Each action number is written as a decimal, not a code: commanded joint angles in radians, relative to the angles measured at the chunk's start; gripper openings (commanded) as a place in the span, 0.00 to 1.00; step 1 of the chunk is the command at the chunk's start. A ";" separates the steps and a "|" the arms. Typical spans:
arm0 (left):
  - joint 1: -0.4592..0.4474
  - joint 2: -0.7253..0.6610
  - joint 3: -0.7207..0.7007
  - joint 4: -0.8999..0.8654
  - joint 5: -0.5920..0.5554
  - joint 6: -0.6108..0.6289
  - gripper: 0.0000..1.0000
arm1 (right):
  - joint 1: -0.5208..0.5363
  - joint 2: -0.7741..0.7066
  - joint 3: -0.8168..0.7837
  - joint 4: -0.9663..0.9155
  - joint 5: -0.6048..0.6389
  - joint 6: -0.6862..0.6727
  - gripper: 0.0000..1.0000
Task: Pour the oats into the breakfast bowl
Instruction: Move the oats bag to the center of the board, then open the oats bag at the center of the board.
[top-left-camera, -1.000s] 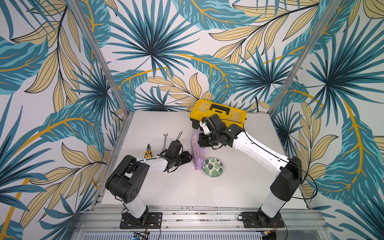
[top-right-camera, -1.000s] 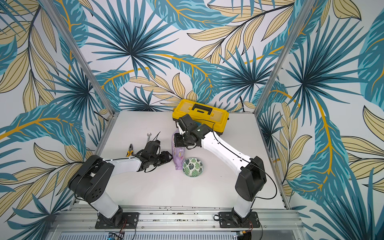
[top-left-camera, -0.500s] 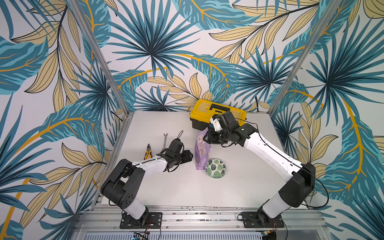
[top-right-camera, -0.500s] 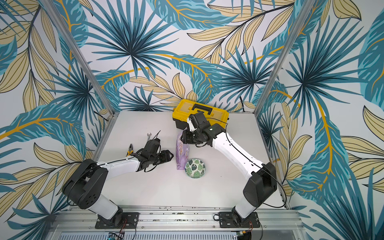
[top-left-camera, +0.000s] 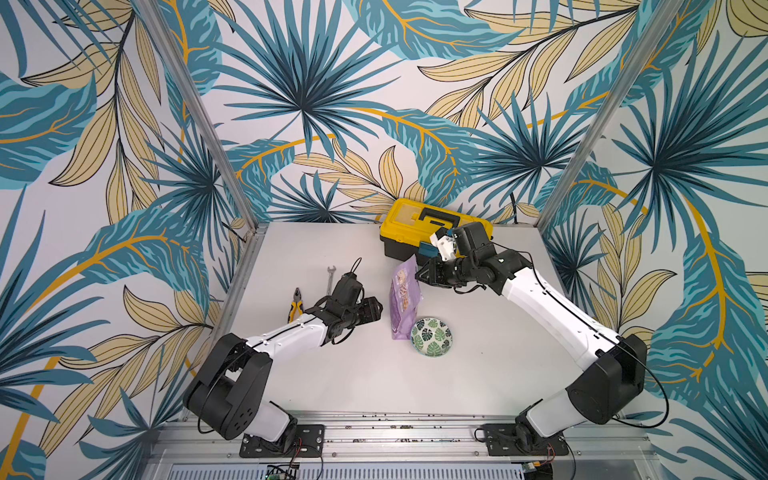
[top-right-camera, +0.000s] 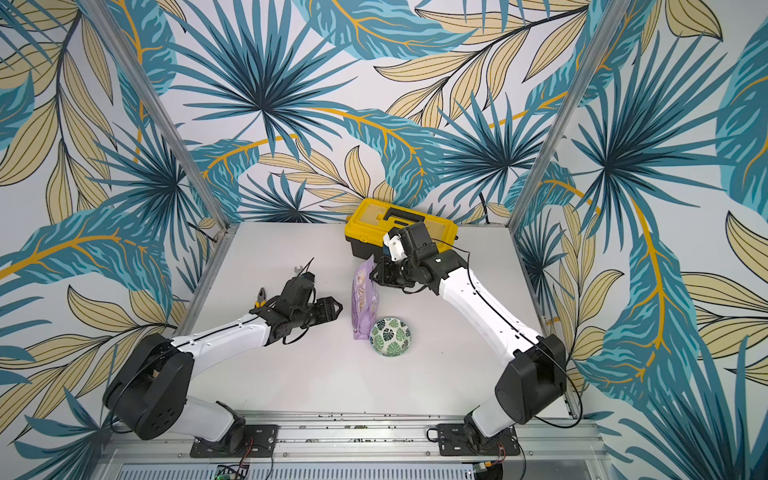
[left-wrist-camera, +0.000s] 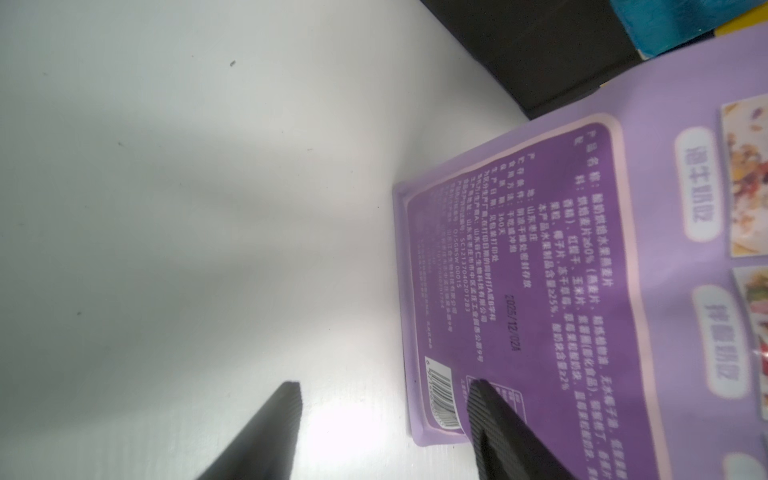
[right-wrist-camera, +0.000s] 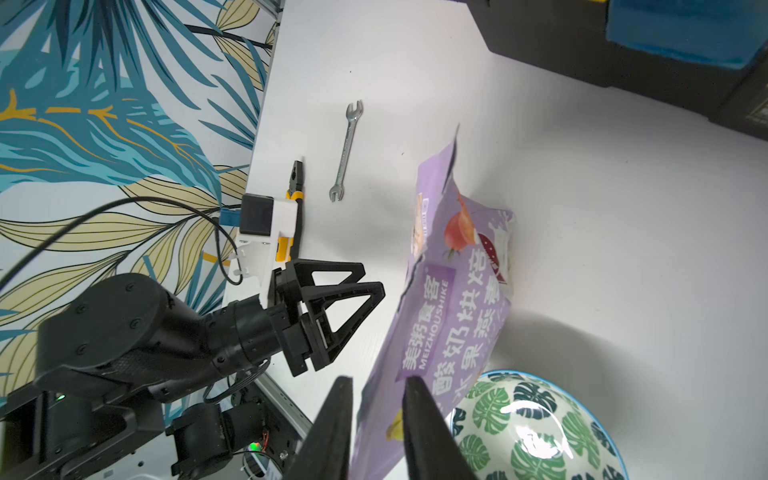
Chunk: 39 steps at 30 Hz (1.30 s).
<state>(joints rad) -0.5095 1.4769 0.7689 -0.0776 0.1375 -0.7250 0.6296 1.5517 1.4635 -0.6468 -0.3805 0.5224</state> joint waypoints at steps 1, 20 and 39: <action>-0.003 -0.020 0.017 -0.027 -0.017 0.020 0.68 | -0.004 0.011 -0.014 0.015 -0.027 0.001 0.21; -0.002 -0.085 0.044 -0.054 0.000 0.004 0.67 | -0.002 0.018 -0.052 0.021 -0.044 0.000 0.00; -0.056 -0.092 0.362 -0.162 0.147 0.014 0.71 | 0.001 0.025 -0.092 0.092 -0.078 0.000 0.00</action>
<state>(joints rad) -0.5476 1.3582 1.0733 -0.1791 0.2569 -0.7444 0.6270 1.5608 1.3849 -0.5587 -0.4431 0.5274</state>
